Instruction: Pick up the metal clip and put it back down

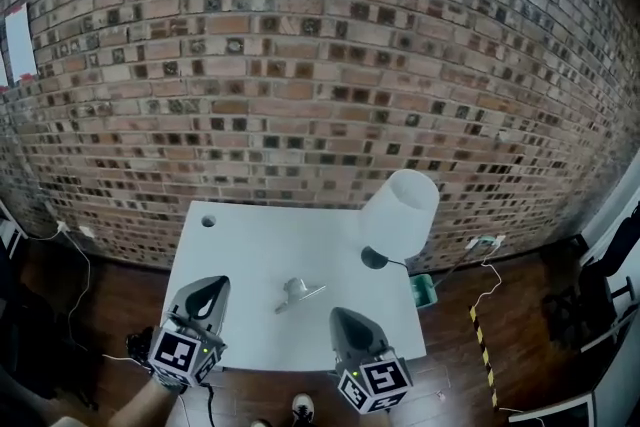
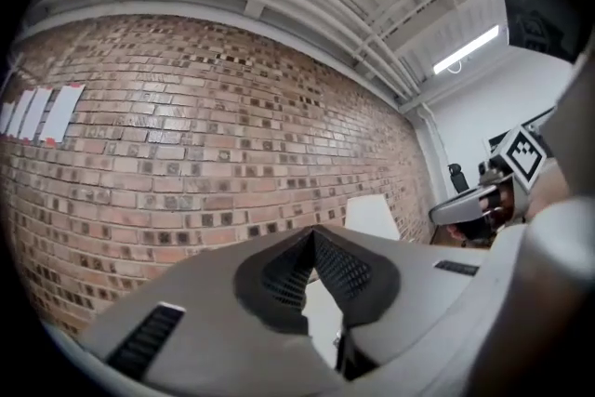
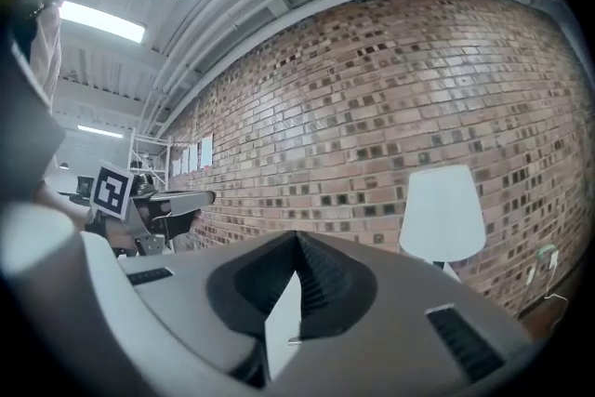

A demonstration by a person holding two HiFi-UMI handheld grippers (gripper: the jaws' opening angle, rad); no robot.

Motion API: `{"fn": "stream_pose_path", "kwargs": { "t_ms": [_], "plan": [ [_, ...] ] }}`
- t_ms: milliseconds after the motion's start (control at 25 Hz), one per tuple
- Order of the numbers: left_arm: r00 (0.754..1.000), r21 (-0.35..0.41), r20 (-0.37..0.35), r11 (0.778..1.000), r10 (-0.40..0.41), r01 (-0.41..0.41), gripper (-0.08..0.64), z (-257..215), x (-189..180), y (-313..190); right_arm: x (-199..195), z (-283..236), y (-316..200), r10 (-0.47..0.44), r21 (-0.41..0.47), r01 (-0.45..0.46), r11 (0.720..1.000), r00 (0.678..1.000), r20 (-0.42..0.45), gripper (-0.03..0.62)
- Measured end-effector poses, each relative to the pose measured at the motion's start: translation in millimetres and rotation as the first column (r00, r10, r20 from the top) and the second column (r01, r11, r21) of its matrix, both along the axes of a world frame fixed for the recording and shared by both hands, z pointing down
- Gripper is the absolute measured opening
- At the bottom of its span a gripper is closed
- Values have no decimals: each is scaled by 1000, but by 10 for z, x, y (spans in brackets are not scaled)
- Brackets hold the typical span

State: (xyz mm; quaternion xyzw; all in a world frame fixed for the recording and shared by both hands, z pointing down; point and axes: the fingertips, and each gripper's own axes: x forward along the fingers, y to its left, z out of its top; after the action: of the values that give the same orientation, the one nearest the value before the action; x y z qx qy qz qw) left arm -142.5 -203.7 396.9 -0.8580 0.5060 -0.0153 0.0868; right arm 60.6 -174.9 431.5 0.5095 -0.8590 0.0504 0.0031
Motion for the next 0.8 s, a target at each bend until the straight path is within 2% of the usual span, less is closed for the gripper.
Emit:
{"fn": "stream_pose_path", "kwargs": {
  "t_ms": [160,320,480,640,800],
  "plan": [
    [999,27,-33,999,36,-35,12,-183,-14,305,-180,-154,228,-10,45,12,999,1000,-29,-15],
    [999,61,7,997,54,-54,12,-252,74,602,-272,-385,441,-34,81,35,996,999,-8,-15],
    [999,50,-7,997,54,-53,14,-241,153,803,-304,-506,555,-57,122,60,991,998,-27,-15],
    [997,61,-61,997,50,-46,12,-319,139,865,-247,-515,606,-87,132,91,987,996,-36,-15],
    [998,61,-30,997,49,-47,14,-346,264,913,-101,-507,619,-98,121,102,987,994,-41,-15]
  ]
}}
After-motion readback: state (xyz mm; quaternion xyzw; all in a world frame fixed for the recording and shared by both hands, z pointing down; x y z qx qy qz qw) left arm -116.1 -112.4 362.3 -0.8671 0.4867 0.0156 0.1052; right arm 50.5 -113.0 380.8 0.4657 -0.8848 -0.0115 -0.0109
